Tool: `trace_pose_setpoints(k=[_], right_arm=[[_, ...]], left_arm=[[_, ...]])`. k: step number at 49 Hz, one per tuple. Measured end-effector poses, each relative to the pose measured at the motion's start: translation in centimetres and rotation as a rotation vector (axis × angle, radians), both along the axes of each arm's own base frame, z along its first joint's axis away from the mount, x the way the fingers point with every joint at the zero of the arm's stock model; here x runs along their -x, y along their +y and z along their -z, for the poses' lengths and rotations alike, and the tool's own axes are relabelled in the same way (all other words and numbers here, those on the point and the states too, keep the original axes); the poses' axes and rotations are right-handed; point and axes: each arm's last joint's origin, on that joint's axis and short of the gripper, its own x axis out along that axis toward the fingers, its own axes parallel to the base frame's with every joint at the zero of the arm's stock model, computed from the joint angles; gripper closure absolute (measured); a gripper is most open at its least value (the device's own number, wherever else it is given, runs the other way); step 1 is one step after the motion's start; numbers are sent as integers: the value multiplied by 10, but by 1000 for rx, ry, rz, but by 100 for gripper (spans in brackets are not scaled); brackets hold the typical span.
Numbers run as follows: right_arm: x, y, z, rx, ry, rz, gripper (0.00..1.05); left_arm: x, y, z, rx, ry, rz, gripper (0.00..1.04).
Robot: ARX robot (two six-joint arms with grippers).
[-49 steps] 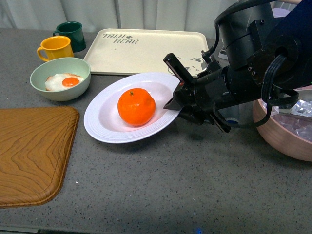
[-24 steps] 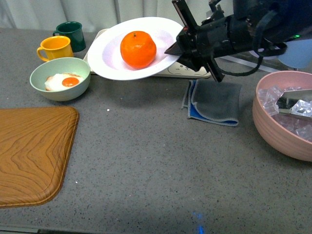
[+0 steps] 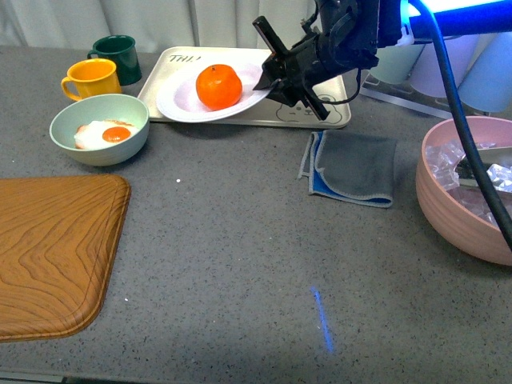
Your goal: Place orange and plate with both arms
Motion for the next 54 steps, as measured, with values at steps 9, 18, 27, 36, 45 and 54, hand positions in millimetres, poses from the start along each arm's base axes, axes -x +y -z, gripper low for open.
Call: trace_pose_setpoints(k=[9, 18, 27, 36, 45, 54], right_arm=[[-5, -1, -7, 39, -31, 12, 98], [-10, -6, -24, 79, -106, 34, 69], [-9, -15, -60, 203, -328, 33, 29], [10, -26, -104, 272, -443, 39, 8], [39, -38, -133, 376, -562, 46, 9], [93, -63, -154, 728, -921, 335, 30]], left_arm=[[0, 0, 0, 0, -1, 0, 7], [0, 0, 0, 0, 0, 0, 7], [0, 0, 0, 0, 0, 0, 7], [0, 0, 0, 0, 0, 0, 7], [0, 0, 0, 0, 0, 0, 7], [0, 0, 0, 0, 0, 0, 7]])
